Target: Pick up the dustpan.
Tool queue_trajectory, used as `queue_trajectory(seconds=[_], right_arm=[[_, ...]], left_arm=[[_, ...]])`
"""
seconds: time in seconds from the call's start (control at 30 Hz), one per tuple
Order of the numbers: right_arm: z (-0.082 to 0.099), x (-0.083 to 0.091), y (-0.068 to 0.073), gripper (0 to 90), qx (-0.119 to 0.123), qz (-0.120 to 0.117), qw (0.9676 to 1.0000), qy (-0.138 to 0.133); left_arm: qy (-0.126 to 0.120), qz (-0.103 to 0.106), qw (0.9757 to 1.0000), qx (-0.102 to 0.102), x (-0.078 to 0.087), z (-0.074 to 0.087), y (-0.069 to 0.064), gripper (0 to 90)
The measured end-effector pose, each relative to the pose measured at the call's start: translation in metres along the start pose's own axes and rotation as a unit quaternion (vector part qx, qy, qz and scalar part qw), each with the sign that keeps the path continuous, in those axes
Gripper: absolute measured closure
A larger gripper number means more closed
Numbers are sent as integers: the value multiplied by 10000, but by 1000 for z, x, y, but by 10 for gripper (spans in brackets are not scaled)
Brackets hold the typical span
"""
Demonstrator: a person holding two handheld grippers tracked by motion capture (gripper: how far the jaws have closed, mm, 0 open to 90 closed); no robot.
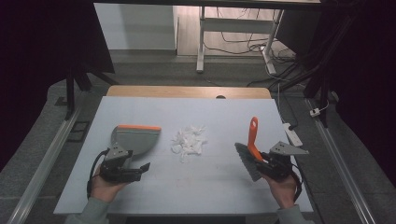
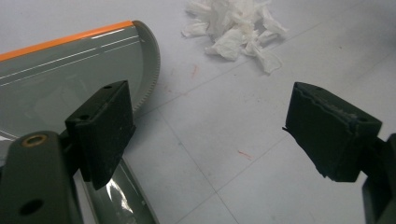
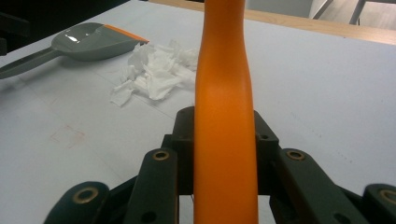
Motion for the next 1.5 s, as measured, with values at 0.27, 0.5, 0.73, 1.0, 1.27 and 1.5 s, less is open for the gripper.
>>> queue_trajectory(seconds=[0.27,0.5,0.73,1.0,1.27,1.5], right_arm=[[0,0,-1,698,32,50,10000,12],[0,-1,0,698,48,62,10000,29],[0,1,0,698,48,97,9999,2],[0,-1,1,698,68,79,9999,25],[-2,0,2,699,79,74,9999,-17],[-1,0,2,698,90,101,9999,14]], left_arm=[[104,91,9999,-19,2,-2,-1,160],[201,141,9997,-77,4,-6,-4,163],[342,99,9992,-180,6,-10,-7,163],[482,-45,9988,-82,9,-20,-1,168],[667,-132,9977,4,8,-22,7,172],[739,-395,9962,254,12,-19,22,194]])
Point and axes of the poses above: each handheld gripper's, and its own axes: x roughly backward along the jaws, z roughly out of its underside, y roughly to its left, the point moved 5 cm from there along -x, roughly forward along the jaws, and after that the axes turned 6 degrees about z, right-handed, at the moved point
